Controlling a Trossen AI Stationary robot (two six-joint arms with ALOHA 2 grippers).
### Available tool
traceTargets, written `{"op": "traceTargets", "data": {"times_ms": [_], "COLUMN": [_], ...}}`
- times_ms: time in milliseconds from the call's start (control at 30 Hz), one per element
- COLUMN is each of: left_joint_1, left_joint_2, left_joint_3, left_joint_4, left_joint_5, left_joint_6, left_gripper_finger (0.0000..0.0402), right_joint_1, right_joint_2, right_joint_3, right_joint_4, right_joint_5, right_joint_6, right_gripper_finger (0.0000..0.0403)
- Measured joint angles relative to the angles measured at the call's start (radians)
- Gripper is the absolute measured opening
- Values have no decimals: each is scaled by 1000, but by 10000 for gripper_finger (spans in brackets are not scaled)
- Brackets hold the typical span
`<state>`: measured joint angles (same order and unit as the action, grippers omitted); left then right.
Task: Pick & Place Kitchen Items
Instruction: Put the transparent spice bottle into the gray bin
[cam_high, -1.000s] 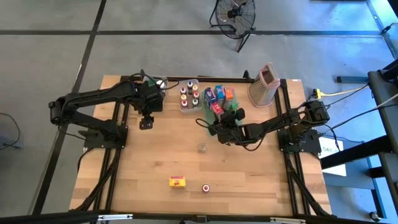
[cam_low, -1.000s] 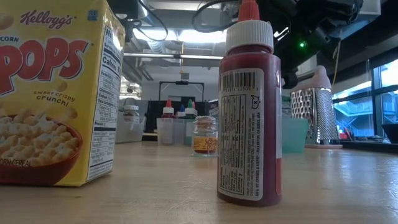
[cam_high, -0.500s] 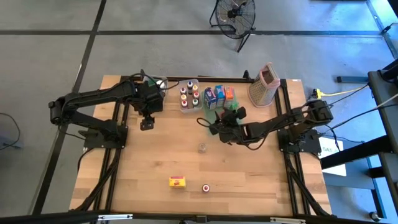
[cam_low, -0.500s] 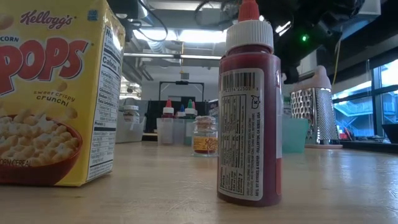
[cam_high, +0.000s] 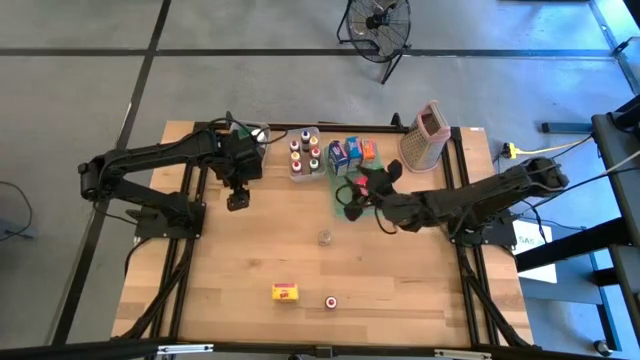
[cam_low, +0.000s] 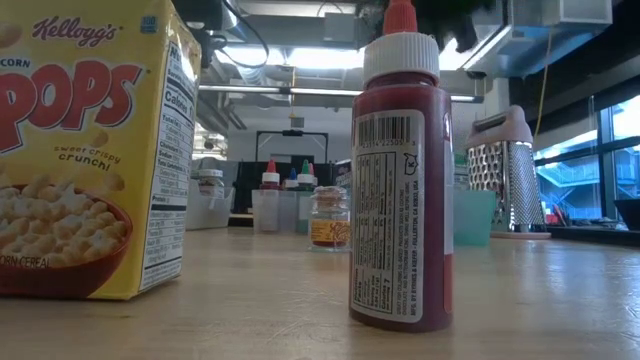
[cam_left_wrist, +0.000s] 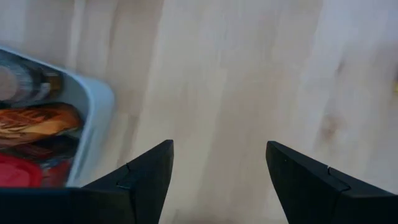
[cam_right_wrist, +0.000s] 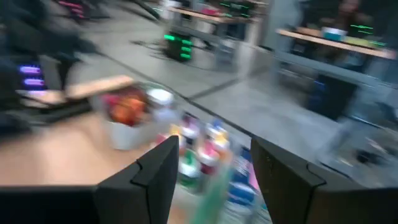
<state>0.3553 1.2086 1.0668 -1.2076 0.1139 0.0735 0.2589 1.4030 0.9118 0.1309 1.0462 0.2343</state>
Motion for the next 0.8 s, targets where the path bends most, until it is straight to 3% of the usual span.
{"op": "traceTargets", "data": {"times_ms": [300, 533, 667, 800], "left_joint_1": [-6, -58, -108, -172], "left_joint_2": [-10, -52, -82, -106], "left_joint_3": [0, 0, 0, 0], "left_joint_4": [29, 131, 175, 238], "left_joint_5": [166, 271, 269, 266], "left_joint_6": [-65, -120, -176, -244], "left_gripper_finger": [251, 251, 251, 251], "right_joint_1": [52, 53, 57, 79], "right_joint_2": [-111, -127, -127, -126], "right_joint_3": [197, 340, 353, 355], "right_joint_4": [-162, -352, -366, -366], "right_joint_5": [-345, -681, -832, -896], "right_joint_6": [-15, 28, 49, 149], "right_gripper_finger": [202, 202, 202, 202]}}
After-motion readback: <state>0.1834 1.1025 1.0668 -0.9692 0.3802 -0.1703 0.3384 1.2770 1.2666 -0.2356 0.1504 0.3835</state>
